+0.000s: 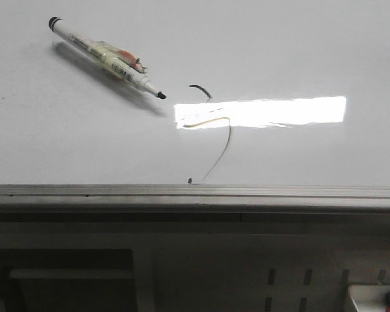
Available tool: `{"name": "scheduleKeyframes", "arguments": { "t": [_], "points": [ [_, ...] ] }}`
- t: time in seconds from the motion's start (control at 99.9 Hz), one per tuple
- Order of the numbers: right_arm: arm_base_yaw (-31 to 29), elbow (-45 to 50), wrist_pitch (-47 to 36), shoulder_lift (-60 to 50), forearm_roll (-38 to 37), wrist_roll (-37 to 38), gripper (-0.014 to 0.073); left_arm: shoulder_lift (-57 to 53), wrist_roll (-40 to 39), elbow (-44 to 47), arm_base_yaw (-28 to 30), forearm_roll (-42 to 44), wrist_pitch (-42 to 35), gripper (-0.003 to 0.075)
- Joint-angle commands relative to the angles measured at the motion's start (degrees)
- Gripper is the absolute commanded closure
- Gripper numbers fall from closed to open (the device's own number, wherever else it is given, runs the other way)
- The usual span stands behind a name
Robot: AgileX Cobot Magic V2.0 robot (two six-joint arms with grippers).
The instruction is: Write number 3 on whiteboard
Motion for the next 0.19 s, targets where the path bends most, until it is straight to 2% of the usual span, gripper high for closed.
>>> {"name": "scheduleKeyframes", "arguments": {
  "t": [0.0,0.18],
  "points": [
    [-0.38,1.43,-0.80,-0.89,-0.76,-0.15,0.0658,0.54,-0.41,2.06,0.14,-0.74,-4.08,0.0741],
    [-0.38,1.43,-0.80,-0.89,-0.76,-0.15,0.0658,0.54,-0.41,2.06,0.14,-0.74,-4.08,0.0741]
  ]
}}
